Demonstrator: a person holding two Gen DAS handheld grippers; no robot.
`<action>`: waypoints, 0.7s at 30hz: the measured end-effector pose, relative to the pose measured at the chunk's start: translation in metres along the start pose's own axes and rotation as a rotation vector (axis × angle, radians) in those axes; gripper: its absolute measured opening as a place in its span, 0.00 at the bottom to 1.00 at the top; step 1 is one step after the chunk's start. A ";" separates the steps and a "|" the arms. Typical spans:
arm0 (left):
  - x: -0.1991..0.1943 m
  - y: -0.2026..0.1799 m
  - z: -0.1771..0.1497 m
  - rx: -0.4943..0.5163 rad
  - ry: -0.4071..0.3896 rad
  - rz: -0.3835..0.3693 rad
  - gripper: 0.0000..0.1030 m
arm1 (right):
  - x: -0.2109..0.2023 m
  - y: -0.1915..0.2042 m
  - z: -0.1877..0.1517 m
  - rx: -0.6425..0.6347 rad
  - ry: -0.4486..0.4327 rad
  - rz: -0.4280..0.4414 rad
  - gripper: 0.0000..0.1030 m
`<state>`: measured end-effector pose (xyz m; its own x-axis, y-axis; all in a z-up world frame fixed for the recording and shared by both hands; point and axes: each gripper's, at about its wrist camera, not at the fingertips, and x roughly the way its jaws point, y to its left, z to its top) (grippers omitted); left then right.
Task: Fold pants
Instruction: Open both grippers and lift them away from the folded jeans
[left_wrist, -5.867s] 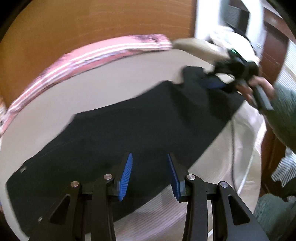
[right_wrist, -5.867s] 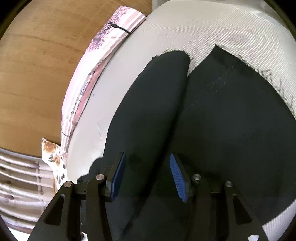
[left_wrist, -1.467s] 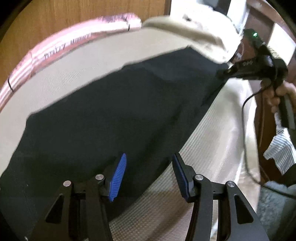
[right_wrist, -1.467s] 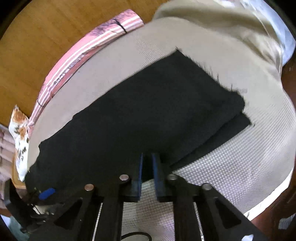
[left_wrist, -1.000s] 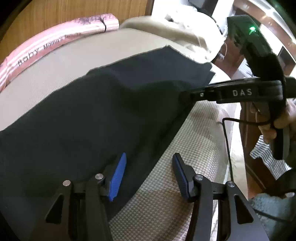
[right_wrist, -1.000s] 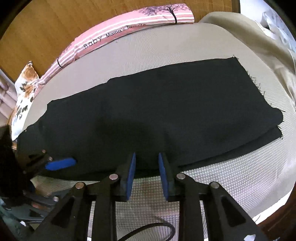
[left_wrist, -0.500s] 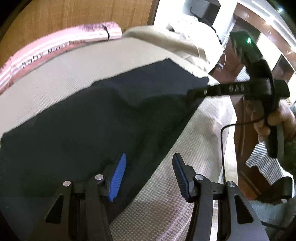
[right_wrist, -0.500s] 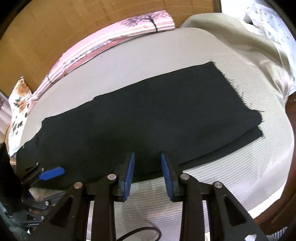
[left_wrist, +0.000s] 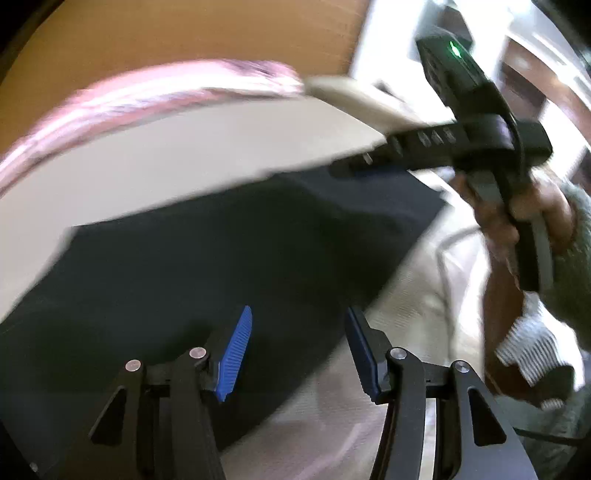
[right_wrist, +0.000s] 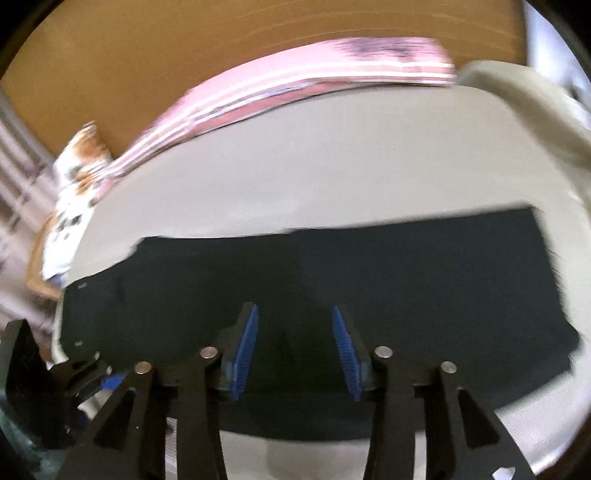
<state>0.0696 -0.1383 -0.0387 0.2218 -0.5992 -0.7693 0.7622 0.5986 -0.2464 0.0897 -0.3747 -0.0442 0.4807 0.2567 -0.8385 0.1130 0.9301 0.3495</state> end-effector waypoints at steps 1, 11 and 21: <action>-0.008 0.010 0.000 -0.027 -0.025 0.043 0.52 | 0.012 0.015 0.007 -0.037 0.019 0.034 0.44; -0.078 0.141 -0.062 -0.383 -0.114 0.409 0.52 | 0.133 0.126 0.086 -0.248 0.234 0.325 0.45; -0.097 0.197 -0.123 -0.545 -0.075 0.504 0.52 | 0.200 0.166 0.103 -0.306 0.386 0.438 0.20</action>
<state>0.1236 0.1033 -0.0851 0.5201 -0.2057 -0.8290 0.1524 0.9773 -0.1469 0.2942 -0.1956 -0.1109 0.0735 0.6510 -0.7555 -0.3016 0.7366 0.6054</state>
